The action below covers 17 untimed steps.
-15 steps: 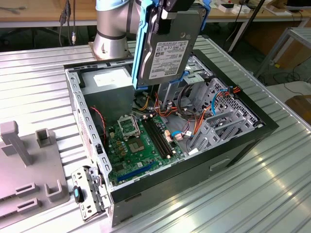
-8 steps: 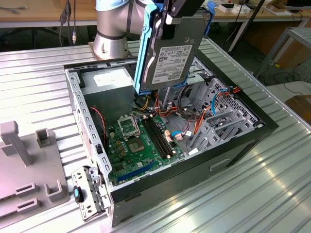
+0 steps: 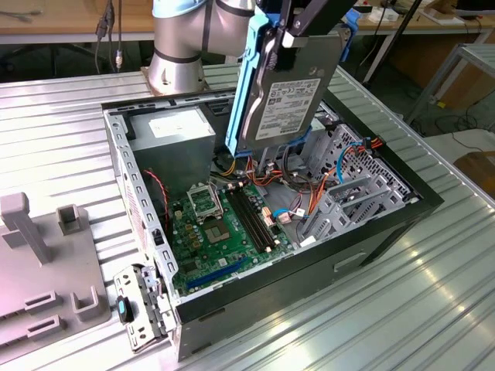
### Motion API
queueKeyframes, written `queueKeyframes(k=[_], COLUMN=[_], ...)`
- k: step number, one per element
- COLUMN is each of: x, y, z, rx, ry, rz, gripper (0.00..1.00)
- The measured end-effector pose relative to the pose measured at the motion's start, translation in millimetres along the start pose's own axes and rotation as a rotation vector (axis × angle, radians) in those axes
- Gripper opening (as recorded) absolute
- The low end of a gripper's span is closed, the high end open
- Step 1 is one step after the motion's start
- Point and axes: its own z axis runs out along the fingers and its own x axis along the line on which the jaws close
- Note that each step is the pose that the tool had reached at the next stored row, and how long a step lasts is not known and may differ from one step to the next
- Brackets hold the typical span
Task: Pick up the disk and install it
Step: 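Insert the disk into the insertion slot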
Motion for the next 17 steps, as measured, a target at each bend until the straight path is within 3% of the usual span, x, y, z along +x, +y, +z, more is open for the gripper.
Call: queueKeyframes(k=[9,17], x=[5.6,13.4], y=[-22.0,-33.4], z=[3.0,4.3], rx=[0.0,-0.0004], ry=[-0.0003,-0.0003], rz=[0.0,0.0], gripper=[0.37,0.37])
